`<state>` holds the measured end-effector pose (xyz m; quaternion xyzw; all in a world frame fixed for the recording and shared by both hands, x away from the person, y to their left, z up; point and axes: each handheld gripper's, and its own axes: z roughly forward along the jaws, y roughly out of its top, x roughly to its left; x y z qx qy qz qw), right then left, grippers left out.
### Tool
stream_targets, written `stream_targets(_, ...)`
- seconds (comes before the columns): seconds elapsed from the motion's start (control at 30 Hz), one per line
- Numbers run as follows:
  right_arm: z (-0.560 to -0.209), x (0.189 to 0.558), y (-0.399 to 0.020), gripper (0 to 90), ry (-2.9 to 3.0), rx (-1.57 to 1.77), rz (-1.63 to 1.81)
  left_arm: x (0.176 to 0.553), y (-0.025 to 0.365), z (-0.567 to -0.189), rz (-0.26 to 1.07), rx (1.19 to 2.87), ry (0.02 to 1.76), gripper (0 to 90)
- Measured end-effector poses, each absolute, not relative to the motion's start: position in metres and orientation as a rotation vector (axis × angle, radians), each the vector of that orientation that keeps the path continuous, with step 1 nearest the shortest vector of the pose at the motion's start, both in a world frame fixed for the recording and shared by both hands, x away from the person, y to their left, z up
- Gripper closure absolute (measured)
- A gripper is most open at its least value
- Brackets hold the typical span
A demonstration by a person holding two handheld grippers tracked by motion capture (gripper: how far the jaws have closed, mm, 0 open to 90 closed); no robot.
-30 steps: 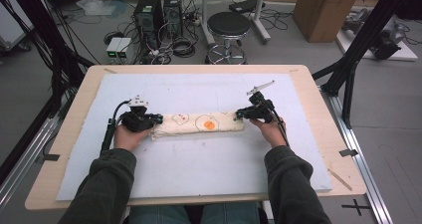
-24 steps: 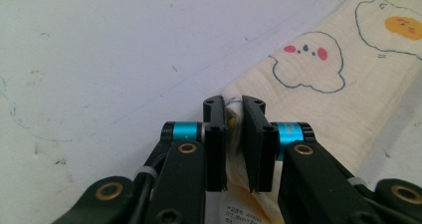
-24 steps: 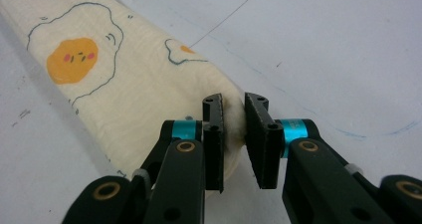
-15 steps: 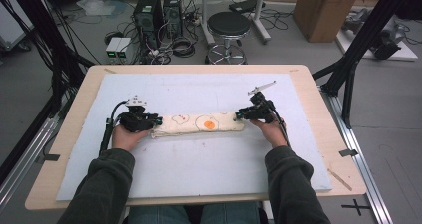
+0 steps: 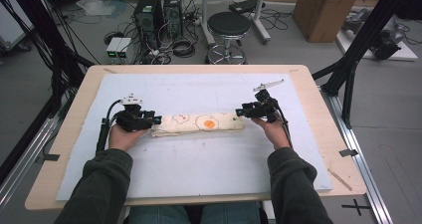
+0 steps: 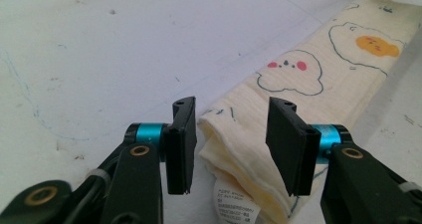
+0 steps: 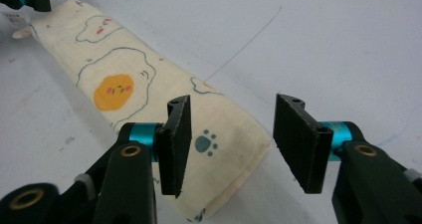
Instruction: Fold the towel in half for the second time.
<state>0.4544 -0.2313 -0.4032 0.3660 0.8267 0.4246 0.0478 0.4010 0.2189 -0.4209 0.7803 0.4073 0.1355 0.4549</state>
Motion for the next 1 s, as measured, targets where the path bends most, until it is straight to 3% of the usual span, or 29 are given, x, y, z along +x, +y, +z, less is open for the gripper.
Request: stream_targets(1.0,-0.385,0.433,-0.225,27.3,2.488,1.069,1.340,0.378,0.216,-0.404,0.316,1.952,0.922,41.8)
